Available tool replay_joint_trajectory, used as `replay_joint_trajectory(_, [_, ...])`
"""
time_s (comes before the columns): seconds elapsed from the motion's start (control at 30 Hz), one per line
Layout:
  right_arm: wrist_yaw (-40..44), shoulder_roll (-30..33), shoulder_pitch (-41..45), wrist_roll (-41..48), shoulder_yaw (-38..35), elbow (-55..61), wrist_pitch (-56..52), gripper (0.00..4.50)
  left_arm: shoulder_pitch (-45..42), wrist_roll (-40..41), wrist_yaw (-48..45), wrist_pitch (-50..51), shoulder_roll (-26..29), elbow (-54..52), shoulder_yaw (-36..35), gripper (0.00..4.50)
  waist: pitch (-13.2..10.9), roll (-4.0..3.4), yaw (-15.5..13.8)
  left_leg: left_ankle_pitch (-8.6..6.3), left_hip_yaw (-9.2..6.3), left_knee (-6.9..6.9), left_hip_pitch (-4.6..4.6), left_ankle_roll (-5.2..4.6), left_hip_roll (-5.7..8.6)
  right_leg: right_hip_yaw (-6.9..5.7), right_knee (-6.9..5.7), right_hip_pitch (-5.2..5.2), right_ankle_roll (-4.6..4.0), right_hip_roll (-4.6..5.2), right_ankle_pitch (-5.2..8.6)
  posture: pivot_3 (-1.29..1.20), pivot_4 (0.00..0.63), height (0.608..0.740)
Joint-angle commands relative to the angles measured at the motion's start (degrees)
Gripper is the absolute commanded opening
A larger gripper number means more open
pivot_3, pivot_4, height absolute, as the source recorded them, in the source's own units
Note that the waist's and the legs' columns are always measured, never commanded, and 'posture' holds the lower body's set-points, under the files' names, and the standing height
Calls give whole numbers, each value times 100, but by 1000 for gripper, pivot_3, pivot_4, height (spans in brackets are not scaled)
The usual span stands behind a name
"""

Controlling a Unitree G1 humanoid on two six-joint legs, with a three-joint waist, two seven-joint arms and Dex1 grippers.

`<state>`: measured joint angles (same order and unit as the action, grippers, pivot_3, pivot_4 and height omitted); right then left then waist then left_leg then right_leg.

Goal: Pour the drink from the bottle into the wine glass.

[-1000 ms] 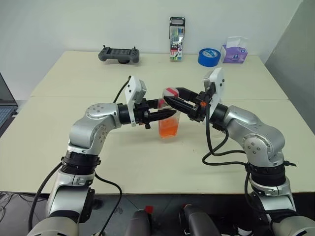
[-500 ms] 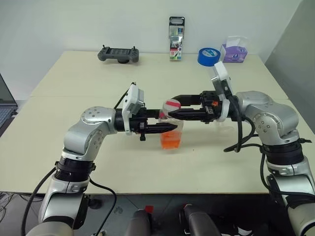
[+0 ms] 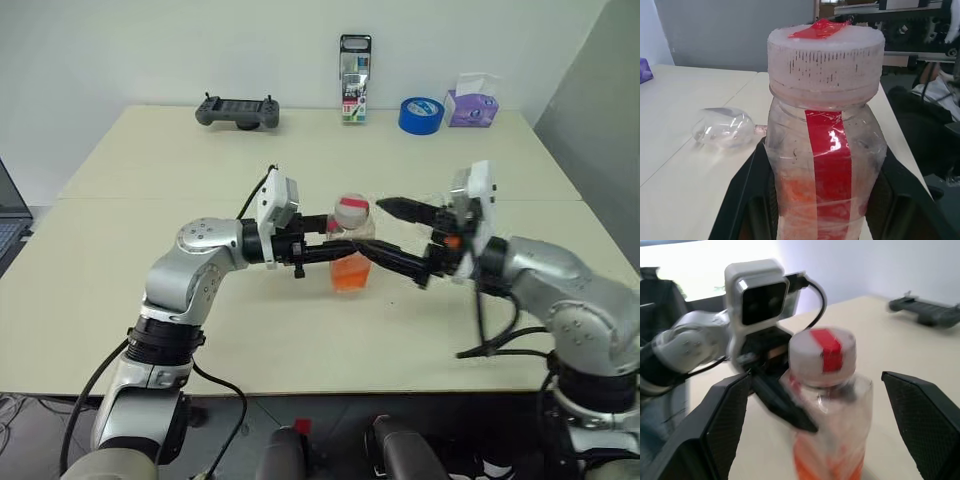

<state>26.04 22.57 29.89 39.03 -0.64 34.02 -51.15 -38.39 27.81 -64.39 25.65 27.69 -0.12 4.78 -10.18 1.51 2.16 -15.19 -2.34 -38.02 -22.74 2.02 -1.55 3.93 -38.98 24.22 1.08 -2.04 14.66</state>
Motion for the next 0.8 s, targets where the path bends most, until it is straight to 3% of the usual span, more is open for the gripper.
replay_joint_trajectory(0.03, [-711, -359, -58, -408, 88, 188, 289, 4428, -229, -53, 21, -208, -80, -24, -17, 1772, 0, 0, -10, 0, 0, 1, -3, 0, 0, 1, 1, 2, 0, 0, 0, 0, 150, 740])
replay_joint_trajectory(0.33, [-970, -833, -297, -275, 95, 313, 450, 4428, -312, -89, -73, -164, -87, 62, -30, 1772, 0, 0, -27, 0, 4, -1, -9, 0, 1, 4, 2, 5, -1, 17, -1, 0, 150, 740])
replay_joint_trajectory(0.8, [-1097, -859, 128, 122, 2, 320, 349, 4428, -261, -100, -50, -168, 31, 26, -66, 1772, -1, -1, -25, 0, 2, -1, -8, 0, 2, 1, 1, 5, -1, 10, -1, 0, 150, 740])
